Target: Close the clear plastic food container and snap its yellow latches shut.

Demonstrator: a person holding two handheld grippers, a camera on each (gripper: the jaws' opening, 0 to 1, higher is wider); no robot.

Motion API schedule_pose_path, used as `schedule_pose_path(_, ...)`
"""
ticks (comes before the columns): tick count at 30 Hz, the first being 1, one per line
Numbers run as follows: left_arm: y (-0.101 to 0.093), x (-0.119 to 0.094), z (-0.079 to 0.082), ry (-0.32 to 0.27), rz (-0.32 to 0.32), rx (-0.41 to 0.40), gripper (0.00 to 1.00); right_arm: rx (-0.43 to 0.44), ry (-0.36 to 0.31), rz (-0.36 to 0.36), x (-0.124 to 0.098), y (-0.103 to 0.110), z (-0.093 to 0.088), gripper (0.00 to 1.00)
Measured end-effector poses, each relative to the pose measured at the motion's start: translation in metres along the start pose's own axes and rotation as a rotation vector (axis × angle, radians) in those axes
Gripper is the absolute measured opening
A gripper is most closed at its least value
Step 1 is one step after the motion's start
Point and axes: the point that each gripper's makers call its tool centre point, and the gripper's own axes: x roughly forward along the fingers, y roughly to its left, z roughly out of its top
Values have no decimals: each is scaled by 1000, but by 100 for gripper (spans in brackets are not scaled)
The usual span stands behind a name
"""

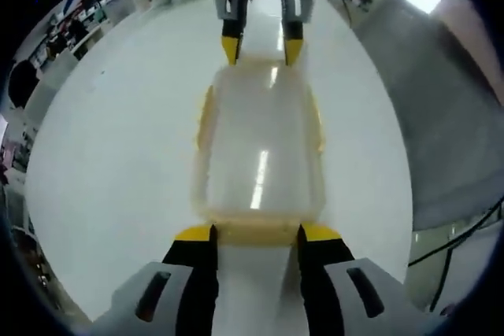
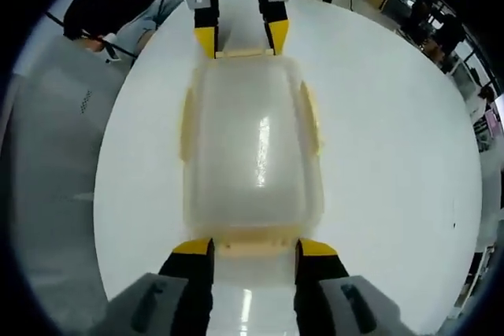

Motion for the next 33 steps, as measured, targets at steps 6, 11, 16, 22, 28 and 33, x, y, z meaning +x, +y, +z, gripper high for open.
schedule_pose_path(6, 0, 3, 4, 42, -7, 20, 39, -50, 51, 11, 0, 1, -1, 39)
schedule_pose_path(11, 2, 3, 3, 80, -10, 31, 38, -52, 57, 13, 0, -1, -2, 38)
schedule_pose_path(16, 4, 4, 3, 111, -17, 46, 37, -37, 9, 8, -1, -2, -2, 37)
schedule_pose_path(22, 5, 5, 2, 161, -19, 60, 37, -4, -38, -8, -1, 0, -2, 37)
schedule_pose_path(28, 7, 3, 2, 118, -21, 56, 38, -16, -14, 3, 0, 0, -1, 38)
schedule_pose_path(33, 7, 4, 3, 135, -21, 65, 38, -5, -29, -5, -1, 1, -3, 38)
